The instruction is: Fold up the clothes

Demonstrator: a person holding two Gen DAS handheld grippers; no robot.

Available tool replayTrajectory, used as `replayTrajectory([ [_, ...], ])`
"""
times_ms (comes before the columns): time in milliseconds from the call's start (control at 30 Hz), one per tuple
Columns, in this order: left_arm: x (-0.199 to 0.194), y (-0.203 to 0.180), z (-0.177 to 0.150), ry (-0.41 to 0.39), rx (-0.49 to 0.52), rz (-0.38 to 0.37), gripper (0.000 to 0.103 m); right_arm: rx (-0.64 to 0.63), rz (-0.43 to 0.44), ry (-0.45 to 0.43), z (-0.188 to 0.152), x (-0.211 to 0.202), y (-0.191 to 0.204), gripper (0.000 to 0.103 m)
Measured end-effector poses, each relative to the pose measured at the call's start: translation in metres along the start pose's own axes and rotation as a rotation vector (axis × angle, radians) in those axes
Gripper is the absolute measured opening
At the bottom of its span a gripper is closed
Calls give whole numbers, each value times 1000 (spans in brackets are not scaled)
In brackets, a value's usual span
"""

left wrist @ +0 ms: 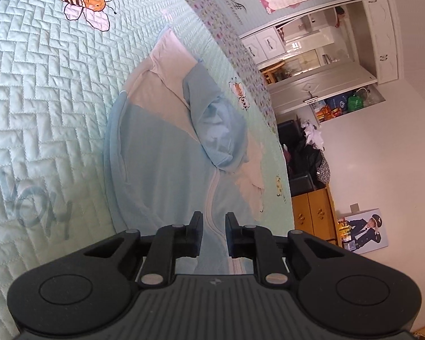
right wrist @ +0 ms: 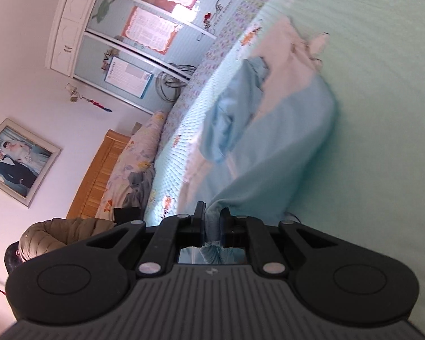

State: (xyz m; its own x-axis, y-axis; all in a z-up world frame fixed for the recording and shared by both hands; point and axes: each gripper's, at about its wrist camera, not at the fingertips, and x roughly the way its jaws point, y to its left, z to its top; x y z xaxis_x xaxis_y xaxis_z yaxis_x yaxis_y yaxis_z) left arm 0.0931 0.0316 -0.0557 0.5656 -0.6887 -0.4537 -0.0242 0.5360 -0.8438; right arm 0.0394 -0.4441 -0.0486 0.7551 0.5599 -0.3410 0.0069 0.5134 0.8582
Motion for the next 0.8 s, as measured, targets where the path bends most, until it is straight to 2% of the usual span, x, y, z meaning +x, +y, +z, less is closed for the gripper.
replayTrajectory([
  [33,-1,1,0,4,-9,11,23,-3,-9,5,0,1,1,10],
  [167,-4,26,-12,61,-52,107,55,-13,-35,18,-9,-1,-2,14],
  [200,-4,33,-16,77,-66,129,58,-8,-44,19,-13,-2,-6,15],
  [300,2,41,-27,109,-81,140,62,28,-70,17,-27,-8,-22,15],
  [367,4,39,-31,109,-70,134,69,64,-101,11,-35,-13,-34,22],
  [433,4,35,-35,109,-54,133,70,100,-135,-5,-41,-23,-43,41],
  [533,2,32,-39,105,-34,137,71,63,-153,-71,-51,-44,-40,42],
  [600,0,32,-40,101,-38,135,71,-13,-137,-107,-58,-53,-24,42],
  [700,2,32,-45,95,-54,133,71,-90,-33,-101,-65,-47,4,44],
  [733,2,32,-45,92,-57,132,71,-96,18,-69,-66,-39,12,50],
  [800,0,31,-47,85,-60,129,71,-80,99,30,-66,-8,25,55],
])
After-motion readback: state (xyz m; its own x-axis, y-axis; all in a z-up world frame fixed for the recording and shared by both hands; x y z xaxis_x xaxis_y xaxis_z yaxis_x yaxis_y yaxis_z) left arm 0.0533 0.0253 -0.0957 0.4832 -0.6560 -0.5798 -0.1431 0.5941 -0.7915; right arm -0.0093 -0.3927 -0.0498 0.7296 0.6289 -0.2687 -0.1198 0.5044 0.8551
